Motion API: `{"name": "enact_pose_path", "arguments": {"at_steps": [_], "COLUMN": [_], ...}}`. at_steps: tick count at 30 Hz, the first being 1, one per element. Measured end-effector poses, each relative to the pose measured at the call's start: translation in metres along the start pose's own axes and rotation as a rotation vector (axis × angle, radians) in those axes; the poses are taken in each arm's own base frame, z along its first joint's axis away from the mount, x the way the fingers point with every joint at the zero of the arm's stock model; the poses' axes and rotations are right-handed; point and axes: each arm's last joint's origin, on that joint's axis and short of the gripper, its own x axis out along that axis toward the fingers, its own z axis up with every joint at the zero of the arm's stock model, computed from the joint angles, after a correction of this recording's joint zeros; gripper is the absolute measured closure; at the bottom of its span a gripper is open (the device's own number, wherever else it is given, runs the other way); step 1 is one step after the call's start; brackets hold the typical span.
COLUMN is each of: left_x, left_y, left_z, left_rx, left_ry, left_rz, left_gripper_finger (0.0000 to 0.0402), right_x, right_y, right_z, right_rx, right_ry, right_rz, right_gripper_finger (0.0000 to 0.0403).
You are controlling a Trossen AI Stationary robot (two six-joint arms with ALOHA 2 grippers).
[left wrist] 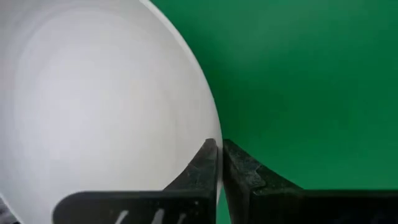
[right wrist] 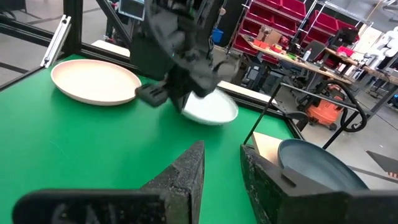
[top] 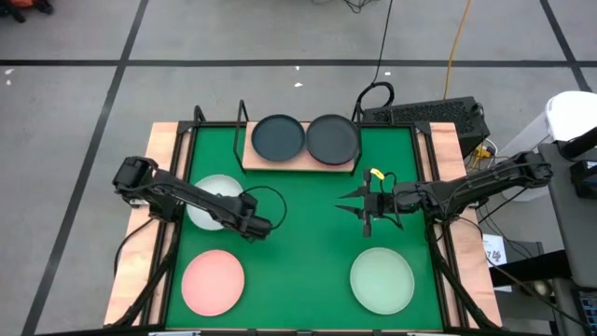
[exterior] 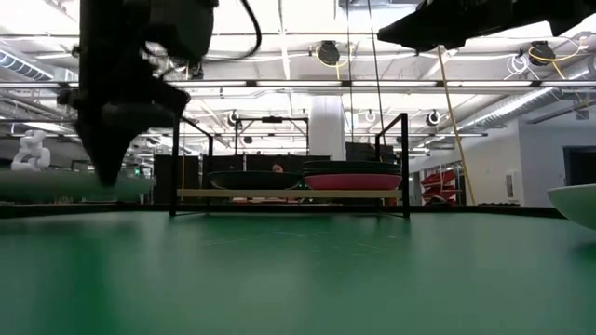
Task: Place and stack plates onto a shelf
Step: Stack the white plate on top of the dark blue plate on the shelf
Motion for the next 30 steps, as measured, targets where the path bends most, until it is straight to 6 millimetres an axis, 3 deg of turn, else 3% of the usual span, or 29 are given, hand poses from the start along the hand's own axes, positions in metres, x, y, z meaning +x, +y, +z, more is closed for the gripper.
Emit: {"name": "enact_pose_path", "arguments": {"at_steps": [10,16,23,30], "left_x": [-0.087,-0.123,-0.141,-0.141], "left_y": [0.024,0.027,0.035,0.041], "left_z": [0.011,0.028,0.051,0.081], "left_rx": [-0.035,0.028,0.092,0.214], "left_ry": [-0.294,-0.515,-0.638,-0.685], "left_rz": [0.121,0.119,0.162,0.23], "left_gripper_finger": [0.0392,0.0392,0.0392,0.0392], "right_x": [0.0,0.0,0.0,0.0], "right_y": [0.0,0.0,0.0,0.0], "right_z": [-0.001,-0.001,-0.001,-0.001], "right_rx": [-0.003,-0.009,-0.011,-0.029], "right_ry": [0.005,0.006,0.013,0.013], "right_rz": [0.002,0.002,0.004,0.004], "right_gripper_finger": [0.0314,0.0314,0.0314,0.0314]}}
